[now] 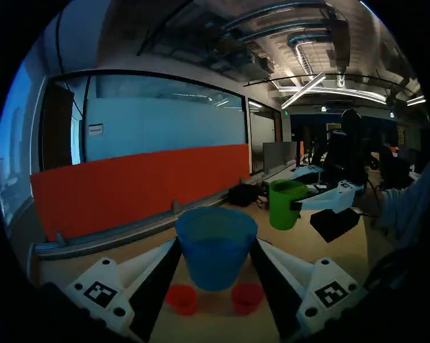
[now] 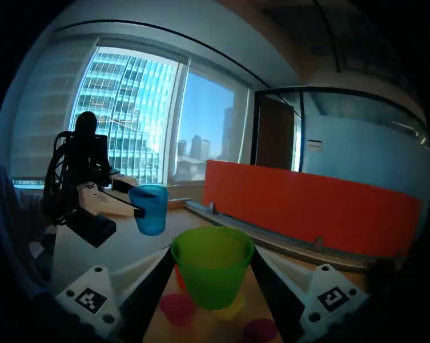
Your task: Pour water
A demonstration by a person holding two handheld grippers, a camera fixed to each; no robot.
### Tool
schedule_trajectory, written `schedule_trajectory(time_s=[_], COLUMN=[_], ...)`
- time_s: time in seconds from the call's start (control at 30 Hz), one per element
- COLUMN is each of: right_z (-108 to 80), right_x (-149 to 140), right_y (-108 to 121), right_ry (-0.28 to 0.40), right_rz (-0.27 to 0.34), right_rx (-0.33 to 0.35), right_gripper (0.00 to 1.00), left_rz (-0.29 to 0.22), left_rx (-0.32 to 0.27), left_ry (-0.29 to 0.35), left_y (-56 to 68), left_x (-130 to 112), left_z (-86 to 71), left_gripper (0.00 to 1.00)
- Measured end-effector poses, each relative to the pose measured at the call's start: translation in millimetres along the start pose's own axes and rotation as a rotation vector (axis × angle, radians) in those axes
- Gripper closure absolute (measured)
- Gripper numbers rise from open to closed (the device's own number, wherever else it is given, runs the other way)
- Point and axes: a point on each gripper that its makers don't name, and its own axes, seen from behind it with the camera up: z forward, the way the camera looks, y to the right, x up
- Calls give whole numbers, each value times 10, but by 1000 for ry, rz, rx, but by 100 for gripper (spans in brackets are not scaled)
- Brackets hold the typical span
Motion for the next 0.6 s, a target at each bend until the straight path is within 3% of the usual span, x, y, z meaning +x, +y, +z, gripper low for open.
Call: schedule_trajectory(time_s=[0.23, 0.6], right_z=[51, 156], right_x=[-8, -90], right_y=[-113, -359], right_ry=[0, -11], right_rz=[16, 19], right_rx=[31, 96], right_gripper=[8, 8], left_rz=[71, 237], left_rx=[15, 63], left_ry=[36, 76], left_y=[3, -2], left_x=[199, 528], left_z=[-30, -74], left_gripper=[17, 17])
